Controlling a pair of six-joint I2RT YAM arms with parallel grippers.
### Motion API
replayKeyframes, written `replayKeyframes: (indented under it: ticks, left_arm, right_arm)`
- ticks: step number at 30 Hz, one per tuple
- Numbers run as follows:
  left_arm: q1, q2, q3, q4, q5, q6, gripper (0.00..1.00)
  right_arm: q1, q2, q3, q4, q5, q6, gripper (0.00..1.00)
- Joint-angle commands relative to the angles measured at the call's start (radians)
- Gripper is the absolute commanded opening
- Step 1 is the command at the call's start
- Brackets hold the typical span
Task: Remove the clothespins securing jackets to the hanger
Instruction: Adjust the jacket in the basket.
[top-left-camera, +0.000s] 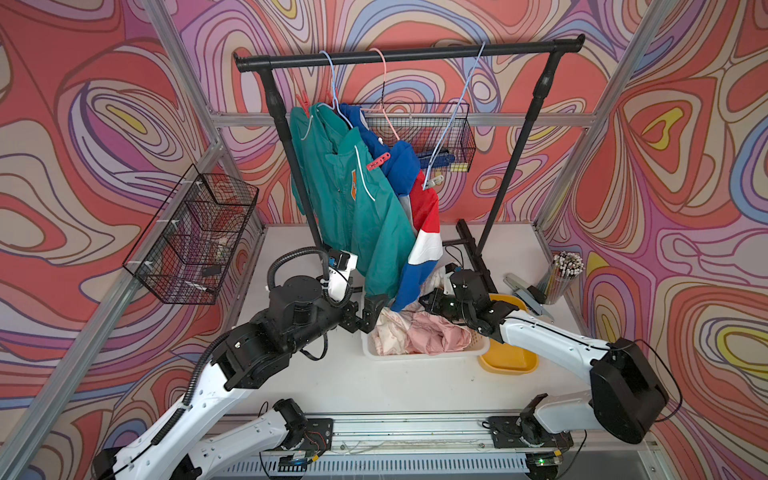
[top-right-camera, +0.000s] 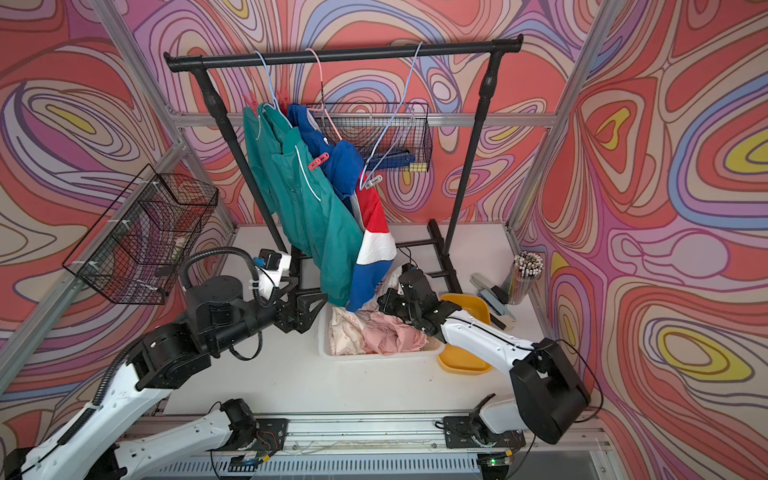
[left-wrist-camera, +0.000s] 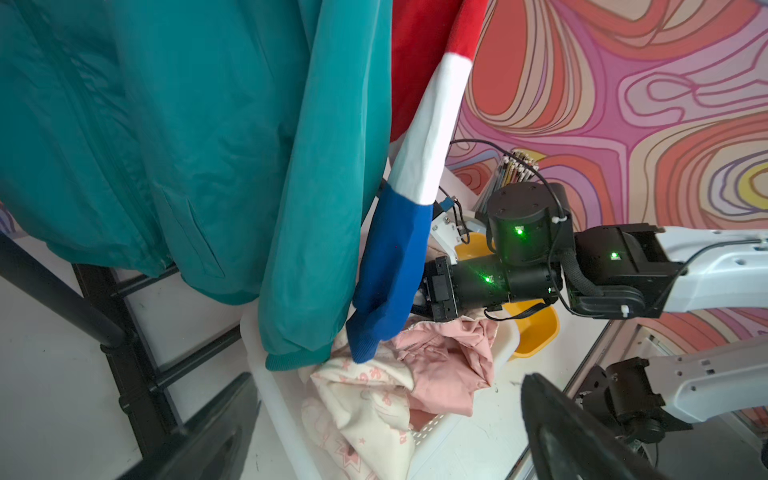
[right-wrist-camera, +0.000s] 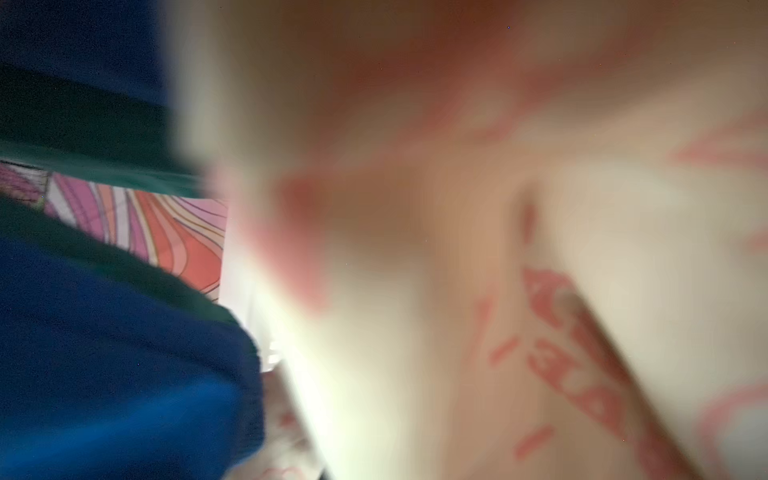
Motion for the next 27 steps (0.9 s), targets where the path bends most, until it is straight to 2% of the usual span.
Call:
replayKeyframes:
  ticks: [1, 6, 7, 10, 15, 17, 22, 27]
  left_arm:
    - [-0.001, -0.015, -0.015, 0.039, -0.034, -0.014, 1.0]
    - [0.004, -0.002, -0.026, 0.065, -0.081, 0.004, 1.0]
    - [0.009, 0.005, -0.027, 0.072, -0.084, 0.004, 1.0]
    - [0.03, 0.029, -0.017, 0.088, -0.086, 0.002, 1.0]
    - [0.089, 0.054, 0.01, 0.088, -0.043, 0.001, 1.0]
    - [0.118, 0.045, 0.002, 0.089, -0.018, 0.008, 1.0]
    - [0.172, 0.001, -0.047, 0.083, 0.011, 0.02, 1.0]
    - [0.192, -0.091, -0.129, 0.089, 0.006, 0.006, 1.0]
  right_arm:
    - [0.007, 0.085, -0.046, 0.07, 0.049, 0.074, 0.0]
    - [0.005, 0.229, -0.031, 0.083, 0.061, 0.075, 0.0]
    - [0.004, 0.241, -0.021, 0.086, 0.054, 0.066, 0.04]
    - [0.004, 0.202, 0.001, 0.051, 0.097, 0.035, 0.22]
    - [0.006, -0.045, 0.02, -0.082, 0.274, -0.056, 0.59]
    - [0.009, -0.125, 0.074, -0.16, 0.343, -0.124, 0.68]
    - [0.022, -0.2, 0.242, -0.28, 0.463, -0.297, 0.76]
    - [0.084, -0.188, 0.444, -0.286, 0.5, -0.461, 0.75]
